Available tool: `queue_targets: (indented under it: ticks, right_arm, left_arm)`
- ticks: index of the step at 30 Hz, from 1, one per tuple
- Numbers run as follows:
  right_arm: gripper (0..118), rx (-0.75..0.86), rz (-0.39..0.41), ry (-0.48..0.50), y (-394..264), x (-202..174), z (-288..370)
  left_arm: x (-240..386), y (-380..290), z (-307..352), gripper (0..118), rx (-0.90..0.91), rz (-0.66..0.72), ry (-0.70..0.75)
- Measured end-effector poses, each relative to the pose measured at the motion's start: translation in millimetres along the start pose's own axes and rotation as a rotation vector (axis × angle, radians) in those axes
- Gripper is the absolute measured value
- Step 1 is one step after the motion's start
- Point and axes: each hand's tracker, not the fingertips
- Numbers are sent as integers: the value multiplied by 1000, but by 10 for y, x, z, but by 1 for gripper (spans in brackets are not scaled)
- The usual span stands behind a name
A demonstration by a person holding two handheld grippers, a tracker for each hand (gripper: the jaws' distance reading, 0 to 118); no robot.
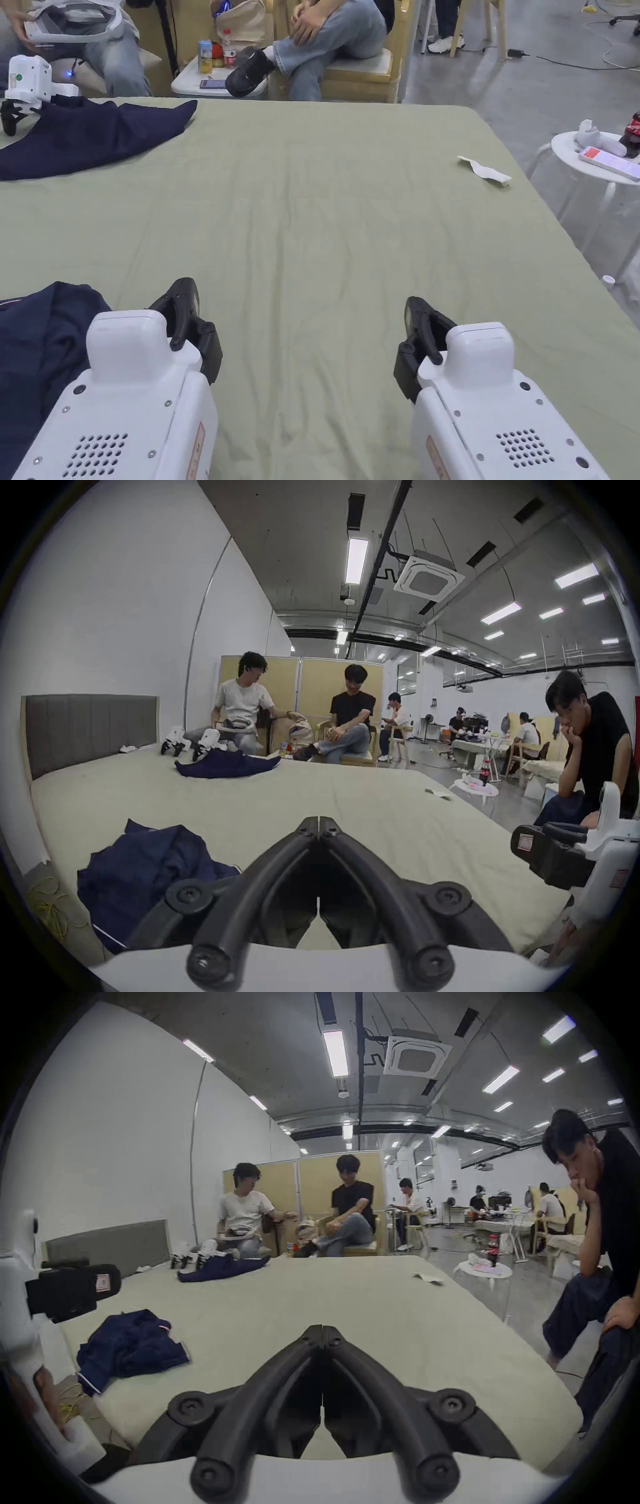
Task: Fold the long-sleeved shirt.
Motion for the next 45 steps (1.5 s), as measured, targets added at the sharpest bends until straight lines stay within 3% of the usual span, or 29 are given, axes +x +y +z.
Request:
queue_targets:
  ticks: [2,7,9,13,18,19,21,22,24,27,30,31,32,33,34,36,38,42,45]
  right_arm:
    - [1,-28,8,49,63,-216,-82]
    - [1,-41,15,319,147,-1046,-261]
    - [1,-39,59,411,136,-1408,-315]
    - [1,-96,100,478,53,-1831,-496]
    - [1,-139,108,455,-52,-1770,-654]
    - [1,-153,115,440,-67,-1719,-700]
    - [1,-187,114,405,-92,-1584,-803]
    - [1,-200,109,386,-100,-1521,-859]
    - [1,-216,102,344,-119,-1398,-974]
    - [1,-239,89,310,-136,-1246,-1119]
    - [1,-260,97,288,-182,-1131,-1206]
    - [1,-268,100,280,-195,-1104,-1228]
    - [1,-275,99,272,-207,-1075,-1241]
    - [1,-278,95,271,-224,-1031,-1233]
    - [1,-281,91,268,-229,-999,-1228]
    - [1,-282,73,259,-212,-929,-1203]
    - [1,-271,42,255,-164,-821,-1152]
    - [1,-209,15,206,67,-552,-978]
    - [1,-136,-11,154,288,-278,-783]
  left_arm:
    - [-159,90,41,0,13,-4,10]
    - [-976,199,291,0,-15,2,179]
    - [-1297,107,452,0,-53,-31,273]
    - [-1799,-93,621,0,-155,13,340]
    - [-2042,-166,277,2,-216,40,335]
    - [-2074,-158,127,24,-229,50,304]
    - [-2129,-145,-354,84,-288,71,258]
    - [-2150,-131,-612,102,-337,78,239]
    - [-2146,-147,-1166,97,-424,69,213]
    - [-2155,-330,-1875,92,-632,-17,283]
    - [-2274,-758,-2227,59,-805,-75,356]
    - [-2281,-841,-2236,34,-816,-105,360]
    - [-2259,-818,-2084,34,-649,-102,370]
    - [-2299,-762,-2002,20,-561,-48,400]
    - [-2377,-748,-1925,13,-582,78,389]
    - [-2402,-661,-1681,12,-553,214,336]
    - [-2332,-422,-1406,10,-485,206,350]
    - [-1873,495,-688,10,-126,167,306]
    - [-1376,1249,-447,10,67,147,206]
